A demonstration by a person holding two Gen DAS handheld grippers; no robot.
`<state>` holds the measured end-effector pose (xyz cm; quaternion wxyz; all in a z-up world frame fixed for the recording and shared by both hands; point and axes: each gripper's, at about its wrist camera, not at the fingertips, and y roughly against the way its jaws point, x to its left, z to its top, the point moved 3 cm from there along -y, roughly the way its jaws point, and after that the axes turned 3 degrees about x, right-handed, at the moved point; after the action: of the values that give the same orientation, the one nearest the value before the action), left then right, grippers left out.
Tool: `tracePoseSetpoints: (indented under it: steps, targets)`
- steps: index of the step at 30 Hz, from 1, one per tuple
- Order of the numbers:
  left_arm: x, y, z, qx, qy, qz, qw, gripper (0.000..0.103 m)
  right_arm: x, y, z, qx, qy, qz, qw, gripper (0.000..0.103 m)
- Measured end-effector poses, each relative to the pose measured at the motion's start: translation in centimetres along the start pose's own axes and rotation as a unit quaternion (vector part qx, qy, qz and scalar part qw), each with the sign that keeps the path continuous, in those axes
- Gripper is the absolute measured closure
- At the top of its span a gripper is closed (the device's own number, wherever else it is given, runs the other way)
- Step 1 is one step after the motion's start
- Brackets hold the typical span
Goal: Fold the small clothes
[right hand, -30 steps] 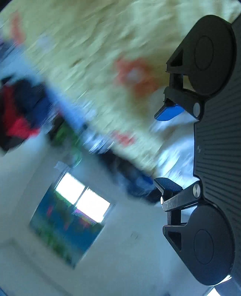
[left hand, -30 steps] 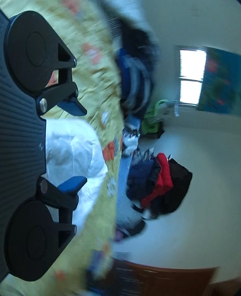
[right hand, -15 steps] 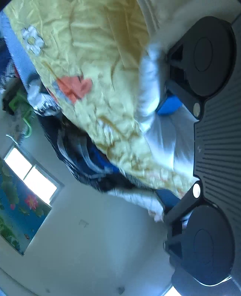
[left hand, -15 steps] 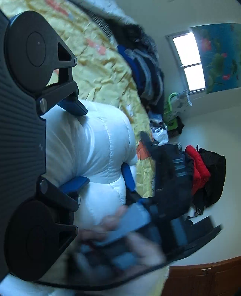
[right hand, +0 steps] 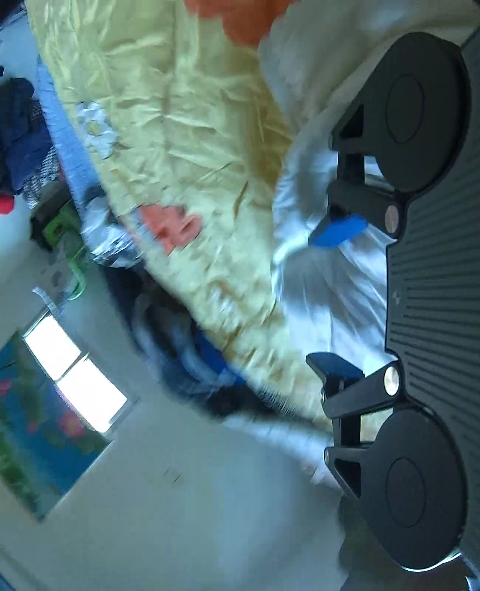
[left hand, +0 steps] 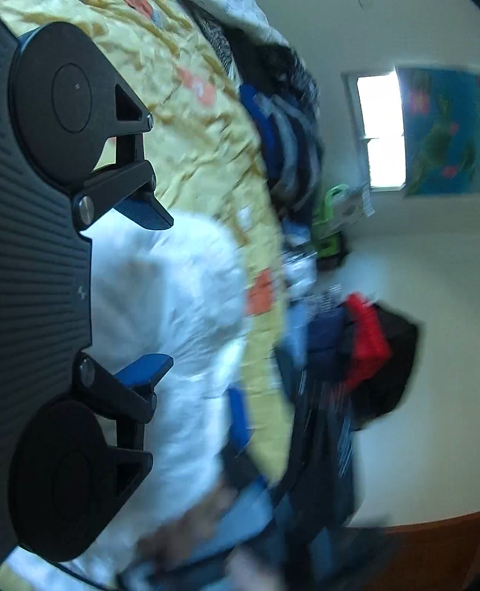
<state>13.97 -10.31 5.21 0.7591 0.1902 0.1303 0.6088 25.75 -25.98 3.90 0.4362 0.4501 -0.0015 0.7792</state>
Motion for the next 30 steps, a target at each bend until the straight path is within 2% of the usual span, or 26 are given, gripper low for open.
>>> tracePoseSetpoints:
  steps: [2, 3, 5, 7, 8, 10, 15, 17, 19, 21, 22, 23, 25, 27, 30]
  targets:
    - [1.0, 1.0, 0.5, -0.006, 0.009, 0.005, 0.9999, 0.029, 1.0, 3.0, -1.2, 0.002, 0.001, 0.022, 1.000, 0.013]
    - [0.9, 0.9, 0.5, 0.003, 0.000, 0.007, 1.0000, 0.029, 1.1, 3.7, -1.9, 0.015, -0.004, 0.027, 1.000, 0.008]
    - [-0.1, 0.2, -0.1, 0.025, -0.037, 0.008, 0.9990, 0.029, 0.5, 4.7, -3.8, 0.030, -0.017, 0.016, 0.999, 0.008]
    - [-1.8, 0.1, -1.3, 0.030, -0.069, -0.002, 0.9972, 0.029, -1.1, 4.9, -5.2, 0.034, -0.036, -0.007, 0.999, 0.007]
    - [-2.6, 0.0, -1.9, 0.028, -0.085, -0.011, 0.9959, 0.029, -2.4, 4.9, -5.9, 0.029, -0.043, -0.020, 0.998, 0.018]
    - [-3.6, -0.8, -3.0, 0.025, -0.106, 0.002, 0.9941, 0.029, -4.1, 5.1, -6.9, 0.006, -0.042, -0.016, 0.999, 0.030]
    - [-3.9, -2.8, -3.6, 0.052, -0.068, 0.003, 0.9964, 0.029, -6.1, 5.2, -8.8, -0.032, -0.011, -0.026, 0.999, 0.056]
    - [-4.1, -2.8, -3.9, 0.046, -0.078, 0.009, 0.9959, 0.029, -7.0, 5.2, -8.8, -0.036, -0.040, -0.024, 0.998, 0.071]
    - [-4.1, -2.2, -3.8, 0.039, -0.088, 0.008, 0.9953, 0.028, -7.6, 5.6, -8.4, -0.025, -0.070, -0.015, 0.997, 0.072]
    - [-2.9, -0.8, -3.1, 0.039, -0.062, -0.008, 0.9973, 0.027, -7.2, 6.9, -8.0, -0.012, -0.101, -0.020, 0.995, 0.068]
    - [-2.0, 0.1, -2.8, 0.038, -0.038, -0.017, 0.9984, 0.025, -6.8, 8.0, -7.7, -0.013, -0.112, -0.025, 0.993, 0.050]
    - [-0.8, 1.0, -2.6, 0.033, -0.015, -0.022, 0.9991, 0.018, -6.3, 9.7, -7.6, -0.021, -0.113, -0.032, 0.993, 0.026]
    - [1.8, 2.5, -2.7, 0.034, 0.034, -0.029, 0.9984, 0.009, -5.6, 12.6, -7.6, -0.034, -0.085, -0.057, 0.994, 0.000]
    - [4.3, 2.5, -3.0, 0.074, 0.094, -0.059, 0.9911, 0.009, -6.1, 14.7, -7.8, -0.017, -0.060, -0.089, 0.994, 0.001]
    - [6.7, 1.6, -3.9, 0.127, 0.192, -0.112, 0.9667, 0.010, -8.8, 15.8, -8.6, 0.019, -0.118, -0.090, 0.989, 0.009]
